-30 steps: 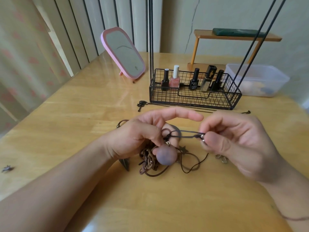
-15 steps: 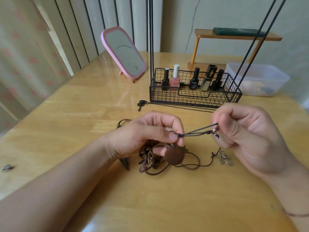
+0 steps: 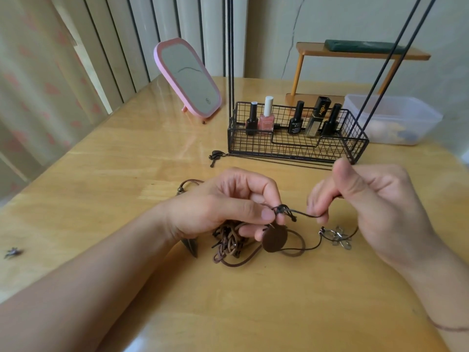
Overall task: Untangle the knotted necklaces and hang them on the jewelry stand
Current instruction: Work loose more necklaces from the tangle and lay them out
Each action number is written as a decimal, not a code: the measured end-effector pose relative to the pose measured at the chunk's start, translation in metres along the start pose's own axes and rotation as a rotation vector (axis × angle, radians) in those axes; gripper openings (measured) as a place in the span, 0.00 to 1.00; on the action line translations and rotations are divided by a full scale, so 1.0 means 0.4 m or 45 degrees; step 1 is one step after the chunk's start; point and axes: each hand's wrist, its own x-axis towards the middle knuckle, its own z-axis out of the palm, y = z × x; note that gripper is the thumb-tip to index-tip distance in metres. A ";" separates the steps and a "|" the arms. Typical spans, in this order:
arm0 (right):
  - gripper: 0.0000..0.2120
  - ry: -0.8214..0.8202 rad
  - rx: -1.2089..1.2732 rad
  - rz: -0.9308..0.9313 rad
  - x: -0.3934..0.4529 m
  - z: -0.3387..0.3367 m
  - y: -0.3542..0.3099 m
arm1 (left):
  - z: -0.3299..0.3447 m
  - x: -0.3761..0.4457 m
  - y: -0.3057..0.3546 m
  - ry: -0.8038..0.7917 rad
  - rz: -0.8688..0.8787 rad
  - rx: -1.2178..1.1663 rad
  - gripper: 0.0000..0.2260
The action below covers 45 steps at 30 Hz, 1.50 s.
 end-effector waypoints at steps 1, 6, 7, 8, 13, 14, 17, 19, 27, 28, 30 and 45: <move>0.25 -0.002 -0.047 -0.051 -0.002 0.000 0.003 | 0.000 0.000 0.001 0.001 0.005 -0.002 0.04; 0.20 -0.023 -0.292 -0.325 -0.007 -0.005 0.012 | 0.002 0.001 0.001 0.015 0.034 0.002 0.05; 0.19 -0.036 -0.302 -0.364 -0.007 -0.007 0.010 | 0.003 0.000 0.001 0.018 0.035 0.005 0.05; 0.16 -0.048 -0.343 -0.413 -0.006 -0.006 0.008 | 0.003 0.001 0.001 0.022 0.037 0.012 0.05; 0.09 -0.088 -0.642 -0.624 0.000 0.014 0.018 | 0.011 0.003 0.002 0.045 0.028 0.031 0.04; 0.09 -0.090 -0.663 -0.624 0.000 0.013 0.021 | 0.012 0.003 0.003 0.054 0.028 0.049 0.04; 0.08 -0.081 -0.694 -0.589 0.001 0.010 0.025 | 0.015 0.005 0.005 0.106 0.017 0.152 0.03; 0.06 -0.077 -0.716 -0.558 0.000 0.010 0.025 | 0.018 0.007 0.007 0.153 0.010 0.247 0.05; 0.05 -0.068 -0.856 -0.643 0.000 0.010 0.027 | 0.021 0.011 0.009 0.280 -0.033 0.319 0.08; 0.05 -0.068 -0.827 -0.658 0.000 0.016 0.027 | 0.021 0.011 0.010 0.273 -0.023 0.294 0.09; 0.06 -0.097 -0.696 -0.613 -0.002 0.028 0.028 | 0.022 0.010 0.011 0.239 0.005 0.250 0.10; 0.12 -0.005 -0.618 -0.409 -0.012 0.029 0.015 | 0.024 0.013 0.022 0.408 0.097 0.213 0.11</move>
